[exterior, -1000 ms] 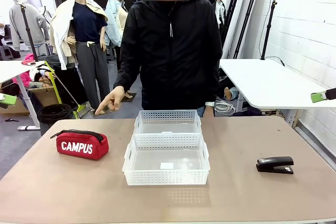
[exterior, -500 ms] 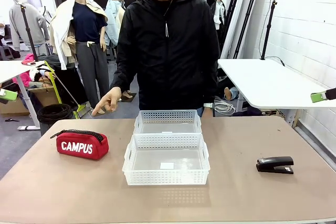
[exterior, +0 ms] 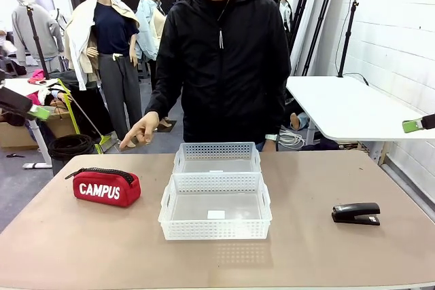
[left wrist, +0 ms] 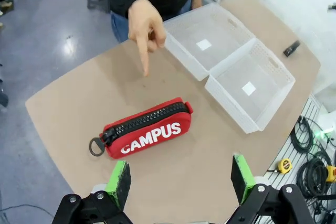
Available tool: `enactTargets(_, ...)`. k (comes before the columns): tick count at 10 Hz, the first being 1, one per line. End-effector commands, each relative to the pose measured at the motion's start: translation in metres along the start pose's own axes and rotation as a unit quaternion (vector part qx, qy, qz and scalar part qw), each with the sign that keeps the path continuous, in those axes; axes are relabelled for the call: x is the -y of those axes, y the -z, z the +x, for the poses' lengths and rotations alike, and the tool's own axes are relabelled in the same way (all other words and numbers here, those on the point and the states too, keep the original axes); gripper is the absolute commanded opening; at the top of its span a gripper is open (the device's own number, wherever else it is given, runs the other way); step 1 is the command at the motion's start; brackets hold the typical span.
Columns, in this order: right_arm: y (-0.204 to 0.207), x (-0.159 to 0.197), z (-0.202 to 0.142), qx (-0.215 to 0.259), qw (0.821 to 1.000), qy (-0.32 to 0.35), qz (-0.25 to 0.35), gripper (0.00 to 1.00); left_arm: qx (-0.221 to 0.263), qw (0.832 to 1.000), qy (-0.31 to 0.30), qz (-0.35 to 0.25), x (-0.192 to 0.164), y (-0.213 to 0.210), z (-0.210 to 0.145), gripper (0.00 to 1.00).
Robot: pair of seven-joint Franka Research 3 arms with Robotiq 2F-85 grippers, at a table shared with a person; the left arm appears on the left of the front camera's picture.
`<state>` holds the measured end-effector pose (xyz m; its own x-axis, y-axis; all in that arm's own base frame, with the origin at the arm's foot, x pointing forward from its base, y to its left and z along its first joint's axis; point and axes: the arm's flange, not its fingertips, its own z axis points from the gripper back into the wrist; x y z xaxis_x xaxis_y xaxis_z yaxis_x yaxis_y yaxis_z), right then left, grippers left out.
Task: Distribute items into two baskets.
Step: Pick up the Pencil pouch that the person points to.
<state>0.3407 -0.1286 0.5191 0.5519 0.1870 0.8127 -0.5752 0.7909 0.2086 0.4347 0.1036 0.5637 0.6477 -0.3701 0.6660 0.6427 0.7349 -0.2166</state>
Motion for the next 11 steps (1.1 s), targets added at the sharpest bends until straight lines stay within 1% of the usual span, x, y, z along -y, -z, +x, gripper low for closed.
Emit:
enactTargets(1,0.002,0.002,0.000,0.008,1.000,-0.001,0.009,1.00,-0.053,0.997,0.047,0.030,-0.019,0.022,0.031,1.00)
enactTargets(3,0.002,0.002,0.000,0.008,1.000,-0.001,0.009,1.00,-0.113,0.987,0.109,0.041,-0.032,0.057,0.061,1.00)
enactTargets(4,0.002,0.002,0.000,0.008,1.000,-0.001,0.009,1.00,-0.134,0.980,0.141,0.046,-0.037,0.070,0.070,1.00)
enactTargets(5,0.002,0.002,0.000,0.008,1.000,-0.001,0.009,1.00,-0.165,0.970,0.173,0.035,-0.040,0.090,0.078,1.00)
enactTargets(7,0.002,0.002,0.000,0.008,1.000,-0.001,0.009,1.00,-0.211,0.950,0.227,0.031,-0.043,0.111,0.091,1.00)
enactTargets(8,0.002,0.002,0.000,0.008,1.000,-0.001,0.009,1.00,-0.241,0.937,0.251,0.019,-0.040,0.116,0.097,1.00)
enactTargets(9,0.002,0.002,0.000,0.008,1.000,-0.001,0.009,1.00,-0.283,0.919,0.275,-0.007,-0.038,0.124,0.101,1.00)
enactTargets(10,0.002,0.002,0.000,0.008,1.000,-0.001,0.009,1.00,-0.322,0.898,0.298,-0.019,-0.039,0.138,0.104,1.00)
enactTargets(11,0.002,0.002,0.000,0.008,1.000,-0.001,0.009,1.00,-0.352,0.875,0.328,-0.048,-0.036,0.155,0.104,1.00)
